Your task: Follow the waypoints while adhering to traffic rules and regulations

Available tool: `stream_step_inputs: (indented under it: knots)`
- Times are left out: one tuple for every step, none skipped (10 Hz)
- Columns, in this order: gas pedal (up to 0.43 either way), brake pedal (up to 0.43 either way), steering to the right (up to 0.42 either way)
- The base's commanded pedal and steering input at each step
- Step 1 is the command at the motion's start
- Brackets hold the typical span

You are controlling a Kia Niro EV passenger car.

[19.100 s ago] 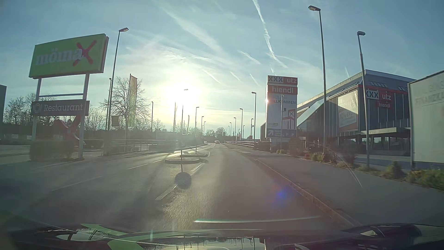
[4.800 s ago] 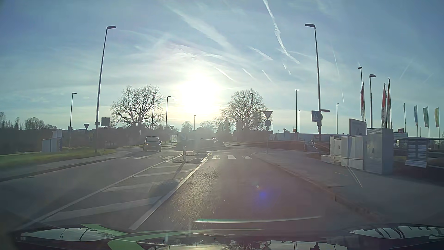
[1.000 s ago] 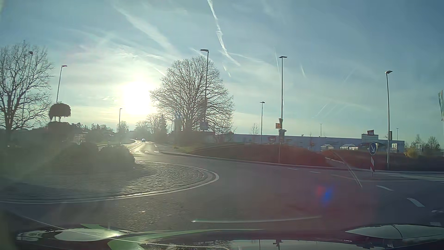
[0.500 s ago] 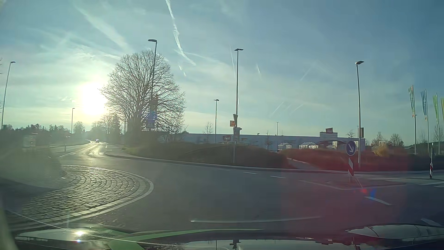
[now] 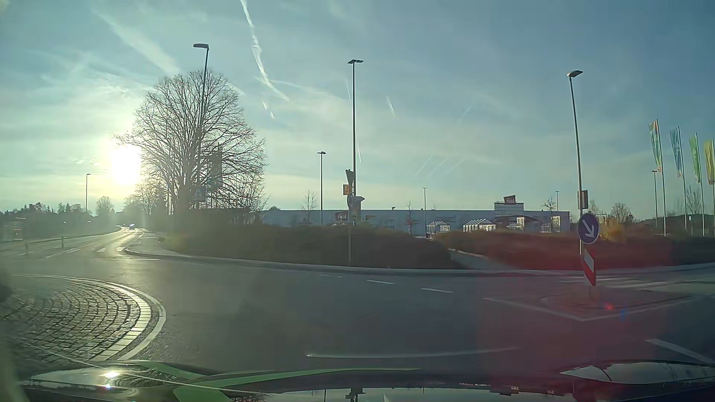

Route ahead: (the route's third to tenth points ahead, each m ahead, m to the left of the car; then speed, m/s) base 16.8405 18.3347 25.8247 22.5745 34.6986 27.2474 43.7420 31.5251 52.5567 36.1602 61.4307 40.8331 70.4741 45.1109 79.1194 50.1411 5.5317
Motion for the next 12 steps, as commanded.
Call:
stream_step_inputs:
  knots:
    - [0.079, 0.0, -0.112]
    - [0.079, 0.0, -0.153]
    - [0.079, 0.0, -0.194]
    - [0.079, 0.0, -0.22]
    - [0.098, 0.0, -0.244]
    - [0.11, 0.0, -0.266]
    - [0.11, 0.0, -0.291]
    - [0.11, 0.0, -0.318]
    - [0.11, 0.0, -0.345]
    - [0.11, 0.0, -0.36]
    - [0.11, 0.0, -0.376]
    - [0.11, 0.0, -0.391]
